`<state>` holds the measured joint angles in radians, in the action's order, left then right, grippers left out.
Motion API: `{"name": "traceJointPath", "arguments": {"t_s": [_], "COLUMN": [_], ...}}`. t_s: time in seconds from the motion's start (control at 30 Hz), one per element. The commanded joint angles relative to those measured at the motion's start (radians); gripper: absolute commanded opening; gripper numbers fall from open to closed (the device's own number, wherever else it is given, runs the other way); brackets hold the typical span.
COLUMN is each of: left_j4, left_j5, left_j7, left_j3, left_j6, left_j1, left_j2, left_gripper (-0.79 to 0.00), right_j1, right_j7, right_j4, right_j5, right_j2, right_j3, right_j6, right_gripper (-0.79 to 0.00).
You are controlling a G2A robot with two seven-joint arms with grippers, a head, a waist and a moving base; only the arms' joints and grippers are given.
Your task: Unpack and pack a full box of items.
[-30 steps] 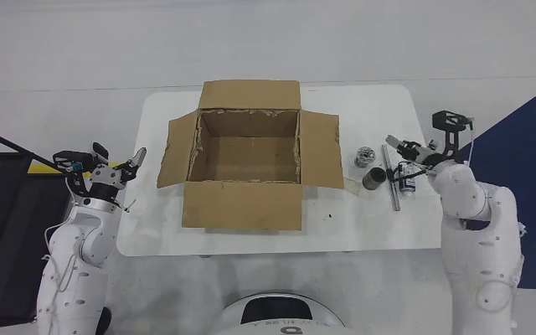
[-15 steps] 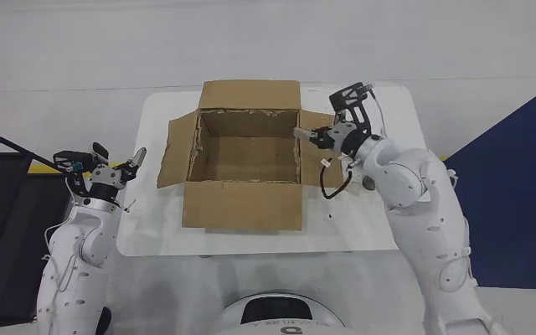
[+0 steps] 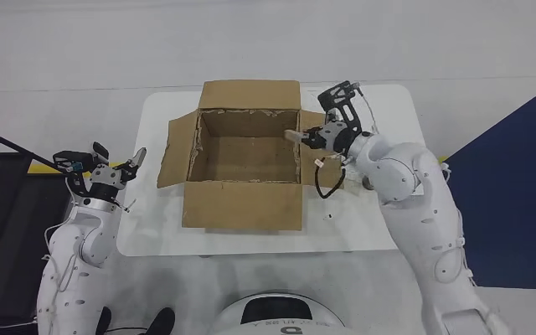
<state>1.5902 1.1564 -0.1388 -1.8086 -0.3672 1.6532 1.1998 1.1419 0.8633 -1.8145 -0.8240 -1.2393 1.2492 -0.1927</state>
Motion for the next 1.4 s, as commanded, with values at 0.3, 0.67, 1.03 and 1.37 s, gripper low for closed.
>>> {"name": "traceJointPath", "arguments": {"t_s": [0.3,0.67,1.03,1.37], "left_j4": [0.000,0.000,0.000,0.000], "left_j5": [0.000,0.000,0.000,0.000], "left_j7": [0.000,0.000,0.000,0.000], "left_j3": [0.000,0.000,0.000,0.000], "left_j6": [0.000,0.000,0.000,0.000], "left_j1": [0.000,0.000,0.000,0.000], "left_j2": [0.000,0.000,0.000,0.000], "left_gripper": [0.000,0.000,0.000,0.000], "right_j1": [-0.380,-0.566,-0.589,-0.580], "right_j7": [0.169,0.267,0.390,0.319], "right_j4": [0.369,0.666,0.708,0.680], "right_j5": [-0.066,0.140,0.294,0.284], "right_j2": [-0.091,-0.219,-0.231,-0.194], "right_j3": [-0.431,-0.673,-0.689,-0.602], "right_j6": [0.036,-0.117,-0.317,-0.349], "right_gripper": [0.000,0.000,0.000,0.000]}}
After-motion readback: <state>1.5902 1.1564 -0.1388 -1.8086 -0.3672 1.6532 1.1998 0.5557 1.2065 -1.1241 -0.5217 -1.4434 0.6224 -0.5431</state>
